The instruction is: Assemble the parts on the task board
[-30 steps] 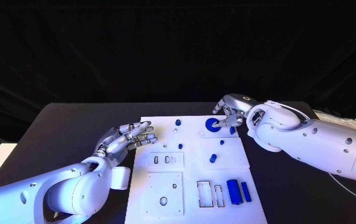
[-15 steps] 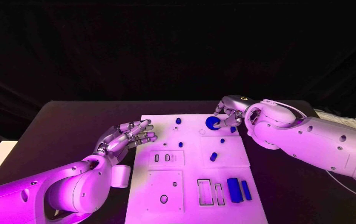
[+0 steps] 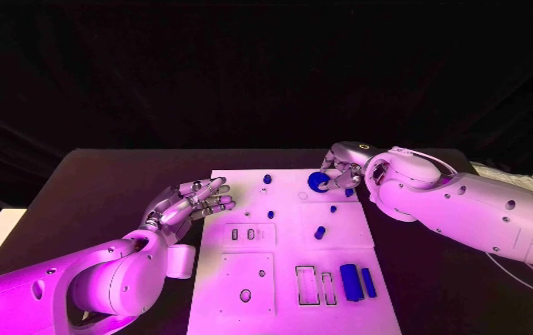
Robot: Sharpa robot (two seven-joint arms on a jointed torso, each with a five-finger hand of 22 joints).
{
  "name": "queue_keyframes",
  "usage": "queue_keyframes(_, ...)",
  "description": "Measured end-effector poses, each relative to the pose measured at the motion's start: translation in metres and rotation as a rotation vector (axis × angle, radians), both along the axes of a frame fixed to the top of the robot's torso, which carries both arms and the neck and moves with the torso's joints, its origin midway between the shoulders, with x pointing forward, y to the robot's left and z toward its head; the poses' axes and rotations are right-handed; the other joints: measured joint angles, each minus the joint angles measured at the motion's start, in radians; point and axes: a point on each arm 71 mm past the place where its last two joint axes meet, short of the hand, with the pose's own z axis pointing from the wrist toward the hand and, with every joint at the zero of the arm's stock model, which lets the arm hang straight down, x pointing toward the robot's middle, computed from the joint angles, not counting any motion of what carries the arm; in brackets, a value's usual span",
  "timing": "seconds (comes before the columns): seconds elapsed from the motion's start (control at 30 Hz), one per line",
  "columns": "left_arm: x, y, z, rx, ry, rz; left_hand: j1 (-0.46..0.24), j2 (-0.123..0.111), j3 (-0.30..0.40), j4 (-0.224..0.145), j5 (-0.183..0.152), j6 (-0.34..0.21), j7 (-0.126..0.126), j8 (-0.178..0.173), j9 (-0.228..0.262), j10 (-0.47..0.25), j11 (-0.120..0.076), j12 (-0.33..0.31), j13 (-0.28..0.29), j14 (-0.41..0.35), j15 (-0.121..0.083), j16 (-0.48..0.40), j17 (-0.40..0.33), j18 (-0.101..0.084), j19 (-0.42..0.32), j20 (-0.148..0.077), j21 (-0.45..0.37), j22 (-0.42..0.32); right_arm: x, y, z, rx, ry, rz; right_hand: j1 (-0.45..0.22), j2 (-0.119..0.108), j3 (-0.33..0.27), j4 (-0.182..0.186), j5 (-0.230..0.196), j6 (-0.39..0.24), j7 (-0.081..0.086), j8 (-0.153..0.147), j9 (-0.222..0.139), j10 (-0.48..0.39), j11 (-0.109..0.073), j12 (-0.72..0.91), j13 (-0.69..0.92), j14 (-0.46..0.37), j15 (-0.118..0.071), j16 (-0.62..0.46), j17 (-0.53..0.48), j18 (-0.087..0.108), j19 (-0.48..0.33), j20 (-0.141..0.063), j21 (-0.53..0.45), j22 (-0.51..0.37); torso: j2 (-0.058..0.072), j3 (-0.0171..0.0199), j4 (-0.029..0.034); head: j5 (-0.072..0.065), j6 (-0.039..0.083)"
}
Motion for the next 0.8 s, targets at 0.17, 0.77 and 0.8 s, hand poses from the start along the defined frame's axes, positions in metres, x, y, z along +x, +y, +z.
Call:
queue_keyframes(0.17,0.0000,0.0000,-0.0001,0.000,0.001,0.000,0.000,0.000,0.000,0.000,0.000,0.000,0.000,0.000,0.000,0.000,0.000,0.000,0.000,0.000,0.000,0.000,0.000,0.000,0.000,0.000,0.000,0.000,0.0001,0.0007,-0.0003,0.000,0.001,0.003,0.000,0.008,0.000,0.000,0.000,0.004,0.004,0.000,0.000,-0.003,-0.003,0.000,0.000,0.000,0.000,0.000,0.000,0.000,0.000,0.000,0.000,0.000,0.000,-0.0007,0.0006,-0.001,-0.001)
queue_keyframes(0.77,0.0003,-0.0001,-0.0007,0.002,0.007,-0.002,0.000,0.000,0.000,0.000,0.000,0.000,0.000,0.000,0.000,-0.004,-0.004,0.000,0.000,0.000,0.000,-0.004,0.001,0.000,0.000,0.000,0.000,-0.001,0.0035,0.0017,-0.0005,0.004,0.012,0.015,0.013,0.020,0.018,-0.012,0.053,0.020,-0.002,0.002,0.000,-0.003,-0.003,0.000,0.000,0.000,0.000,0.000,0.000,0.000,0.000,0.000,0.005,0.000,0.000,-0.0016,0.0038,0.001,-0.009)
queue_keyframes(0.8,0.0003,-0.0001,-0.0007,0.002,0.007,-0.002,0.000,0.000,0.000,0.000,0.000,0.000,0.000,0.000,0.000,-0.004,-0.004,0.000,0.000,0.000,0.000,-0.004,0.001,0.000,0.000,0.000,0.000,-0.001,0.0035,0.0019,-0.0005,0.005,0.012,0.016,0.020,0.028,0.026,-0.016,0.058,0.026,-0.004,0.005,0.000,-0.006,-0.007,0.000,0.000,0.000,0.000,0.000,0.000,0.000,0.000,0.000,0.005,0.000,0.001,-0.0016,0.0037,0.001,-0.009)
